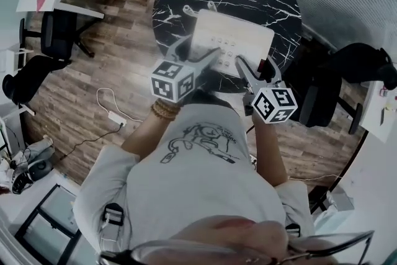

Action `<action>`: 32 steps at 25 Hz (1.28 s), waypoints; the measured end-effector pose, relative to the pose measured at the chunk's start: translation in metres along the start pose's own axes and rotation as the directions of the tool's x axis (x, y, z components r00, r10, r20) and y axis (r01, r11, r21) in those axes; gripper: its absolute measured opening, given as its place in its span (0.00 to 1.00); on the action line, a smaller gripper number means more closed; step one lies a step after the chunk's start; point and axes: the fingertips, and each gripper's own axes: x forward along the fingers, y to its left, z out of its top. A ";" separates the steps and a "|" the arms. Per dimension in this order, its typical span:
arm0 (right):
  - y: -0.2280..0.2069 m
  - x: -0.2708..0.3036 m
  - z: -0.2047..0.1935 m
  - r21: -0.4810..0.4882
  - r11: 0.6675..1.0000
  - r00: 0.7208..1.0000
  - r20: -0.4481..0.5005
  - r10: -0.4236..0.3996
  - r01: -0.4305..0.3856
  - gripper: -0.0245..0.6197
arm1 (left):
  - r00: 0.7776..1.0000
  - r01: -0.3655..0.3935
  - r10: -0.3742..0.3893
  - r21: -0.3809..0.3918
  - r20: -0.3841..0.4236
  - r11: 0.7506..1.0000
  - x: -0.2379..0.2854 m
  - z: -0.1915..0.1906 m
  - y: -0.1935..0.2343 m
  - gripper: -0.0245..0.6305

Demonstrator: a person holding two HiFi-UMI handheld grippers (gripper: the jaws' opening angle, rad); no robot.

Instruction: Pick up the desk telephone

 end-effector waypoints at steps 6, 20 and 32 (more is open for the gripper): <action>0.004 -0.009 0.015 -0.006 1.000 1.000 0.025 0.000 0.000 0.59 | 1.000 -0.001 0.001 0.005 0.017 1.000 -0.005 0.013 -0.010 0.59; 0.010 -0.025 0.033 -0.012 1.000 0.998 0.069 -0.005 0.006 0.59 | 0.999 0.004 -0.006 0.029 0.048 1.000 -0.012 0.031 -0.029 0.59; 0.012 -0.031 0.027 -0.017 1.000 0.998 0.067 -0.005 0.007 0.58 | 0.999 -0.005 0.004 0.027 0.041 1.000 -0.015 0.023 -0.032 0.59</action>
